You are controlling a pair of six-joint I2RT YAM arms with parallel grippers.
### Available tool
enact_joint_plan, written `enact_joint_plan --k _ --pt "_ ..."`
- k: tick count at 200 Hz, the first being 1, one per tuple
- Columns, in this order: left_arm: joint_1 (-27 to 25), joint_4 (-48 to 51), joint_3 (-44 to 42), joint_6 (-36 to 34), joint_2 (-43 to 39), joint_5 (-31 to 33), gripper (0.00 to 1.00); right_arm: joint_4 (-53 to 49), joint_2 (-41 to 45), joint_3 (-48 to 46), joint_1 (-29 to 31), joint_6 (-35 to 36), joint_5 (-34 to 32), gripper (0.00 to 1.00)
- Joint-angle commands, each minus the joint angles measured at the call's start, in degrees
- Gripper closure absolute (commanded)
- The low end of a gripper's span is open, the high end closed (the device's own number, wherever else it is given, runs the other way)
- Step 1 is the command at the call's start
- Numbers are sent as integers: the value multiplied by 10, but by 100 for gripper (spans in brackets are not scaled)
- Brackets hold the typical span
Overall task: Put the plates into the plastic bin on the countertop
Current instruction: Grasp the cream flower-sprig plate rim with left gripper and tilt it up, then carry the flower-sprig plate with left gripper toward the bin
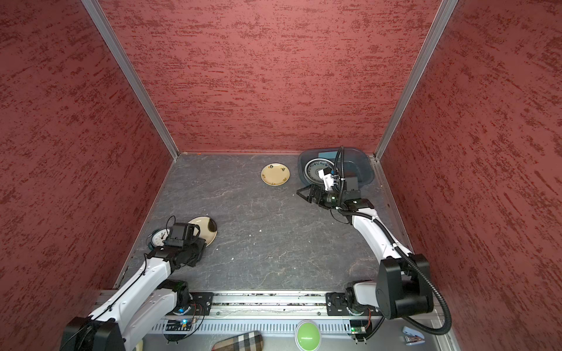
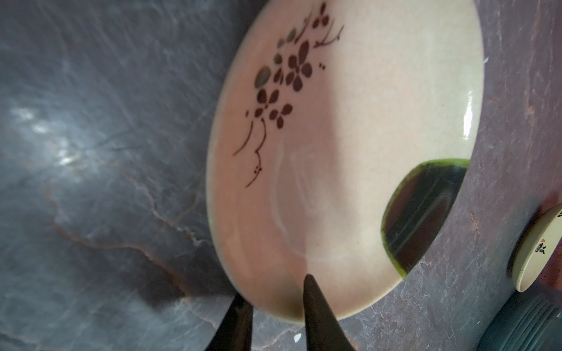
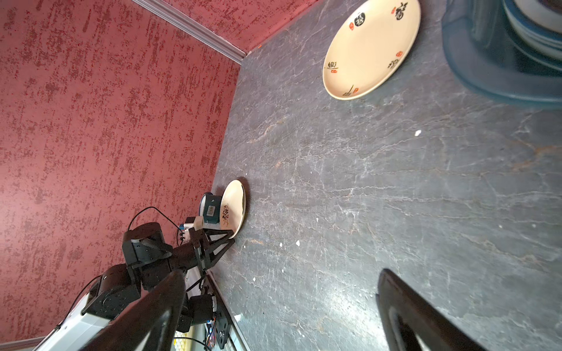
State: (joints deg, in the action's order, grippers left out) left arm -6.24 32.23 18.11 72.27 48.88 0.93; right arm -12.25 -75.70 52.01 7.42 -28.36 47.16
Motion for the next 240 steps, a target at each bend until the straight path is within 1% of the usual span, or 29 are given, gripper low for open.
enact_joint_plan --k 1,10,44,112,117,129,149,198,240 --pt "7 9 0 -23 8 3 76 34 12 -7 3 -15 -15 1" --pt "7 11 2 -30 9 4 78 38 13 -8 3 -18 -16 1" --pt "8 8 10 -58 27 13 79 53 16 -15 3 -28 -20 1" --pt "10 -20 52 -115 117 10 82 51 21 -20 3 -28 -22 1" --pt "11 -23 57 -120 125 9 84 52 21 -21 2 -28 -21 1" --pt "10 -26 69 -129 146 7 92 56 23 -24 2 -26 -19 1" --pt "10 -33 89 -142 175 3 100 58 18 -28 3 -27 -12 1" --pt "6 -59 121 -158 210 -13 100 66 9 -30 3 -35 -16 1" --pt "1 -67 137 -166 202 -27 100 82 3 -37 3 -50 -15 1"
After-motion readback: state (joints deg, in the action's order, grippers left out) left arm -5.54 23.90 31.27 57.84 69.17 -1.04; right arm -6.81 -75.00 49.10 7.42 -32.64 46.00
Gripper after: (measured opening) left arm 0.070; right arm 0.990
